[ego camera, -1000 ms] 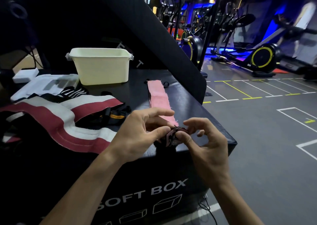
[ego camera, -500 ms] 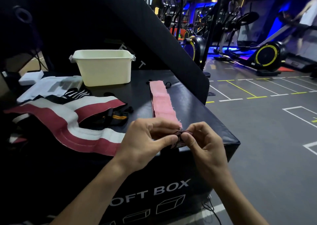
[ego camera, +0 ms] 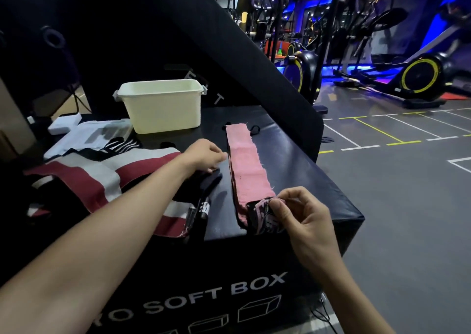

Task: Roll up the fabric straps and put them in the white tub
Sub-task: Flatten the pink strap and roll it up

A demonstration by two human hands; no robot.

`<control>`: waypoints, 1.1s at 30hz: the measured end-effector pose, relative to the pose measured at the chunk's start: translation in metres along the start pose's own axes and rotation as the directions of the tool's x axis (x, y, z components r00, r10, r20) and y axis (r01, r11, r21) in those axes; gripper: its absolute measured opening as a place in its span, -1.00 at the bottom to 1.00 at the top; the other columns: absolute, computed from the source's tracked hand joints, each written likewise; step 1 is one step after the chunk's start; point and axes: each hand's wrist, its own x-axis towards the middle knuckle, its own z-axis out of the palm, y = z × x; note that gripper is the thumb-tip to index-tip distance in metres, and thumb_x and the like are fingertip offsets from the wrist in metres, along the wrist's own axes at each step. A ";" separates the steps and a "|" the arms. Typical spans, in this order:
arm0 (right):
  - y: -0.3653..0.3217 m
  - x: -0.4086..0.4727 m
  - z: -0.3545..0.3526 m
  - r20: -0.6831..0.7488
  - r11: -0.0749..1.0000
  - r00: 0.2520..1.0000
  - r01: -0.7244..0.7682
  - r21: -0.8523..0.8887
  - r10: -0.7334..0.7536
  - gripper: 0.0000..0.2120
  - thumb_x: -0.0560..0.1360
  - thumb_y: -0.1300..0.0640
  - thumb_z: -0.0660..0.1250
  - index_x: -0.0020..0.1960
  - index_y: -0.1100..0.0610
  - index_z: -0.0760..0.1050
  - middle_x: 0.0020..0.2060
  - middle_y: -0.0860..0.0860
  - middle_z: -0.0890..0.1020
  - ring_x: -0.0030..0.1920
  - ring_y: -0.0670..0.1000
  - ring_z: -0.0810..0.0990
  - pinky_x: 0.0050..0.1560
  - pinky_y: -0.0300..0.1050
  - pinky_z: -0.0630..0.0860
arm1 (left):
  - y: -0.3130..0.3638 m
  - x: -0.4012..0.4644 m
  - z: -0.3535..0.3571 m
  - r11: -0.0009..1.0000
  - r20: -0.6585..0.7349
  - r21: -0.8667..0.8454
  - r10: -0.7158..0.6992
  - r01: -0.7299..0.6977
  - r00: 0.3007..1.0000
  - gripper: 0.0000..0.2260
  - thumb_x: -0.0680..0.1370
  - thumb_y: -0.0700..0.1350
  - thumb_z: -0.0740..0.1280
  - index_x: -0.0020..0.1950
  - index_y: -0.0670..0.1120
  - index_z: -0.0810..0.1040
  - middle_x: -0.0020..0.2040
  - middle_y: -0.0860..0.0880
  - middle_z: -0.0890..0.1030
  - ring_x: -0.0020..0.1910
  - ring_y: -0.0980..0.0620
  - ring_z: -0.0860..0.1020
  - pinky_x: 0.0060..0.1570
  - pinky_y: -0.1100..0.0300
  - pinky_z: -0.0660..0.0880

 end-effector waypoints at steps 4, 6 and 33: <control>0.006 0.001 -0.001 0.042 0.999 0.998 -0.052 0.014 0.051 -0.86 0.47 0.14 0.46 -0.10 0.20 0.56 -0.30 -0.03 0.67 -0.25 -0.12 0.64 -0.16 -0.27 0.54 | 0.011 0.035 0.022 0.969 0.003 -0.205 -0.138 0.135 0.990 -0.76 0.60 -0.02 0.42 -0.17 -0.11 0.51 -0.21 -0.12 0.47 -0.40 0.01 0.40 -0.39 0.20 0.35; 0.007 0.000 0.000 0.067 0.997 0.995 -0.074 0.016 0.073 -0.86 0.48 0.14 0.47 -0.10 0.20 0.56 -0.28 0.00 0.68 -0.24 -0.09 0.65 -0.15 -0.22 0.57 | 0.021 0.047 0.027 0.954 -0.006 -0.257 -0.162 0.155 0.987 -0.79 0.61 -0.06 0.41 -0.15 -0.12 0.50 -0.19 -0.15 0.48 -0.43 0.04 0.41 -0.40 0.20 0.32; -0.007 -0.024 0.007 0.075 0.979 0.979 -0.193 0.072 0.187 -0.84 0.45 0.10 0.47 -0.12 0.20 0.57 -0.30 0.07 0.70 -0.27 -0.04 0.67 -0.18 -0.21 0.60 | 0.013 0.066 0.047 0.946 -0.183 0.312 -0.033 0.090 0.982 -0.84 0.54 0.04 0.46 -0.03 -0.04 0.62 -0.01 -0.08 0.67 -0.13 -0.15 0.65 -0.10 0.09 0.58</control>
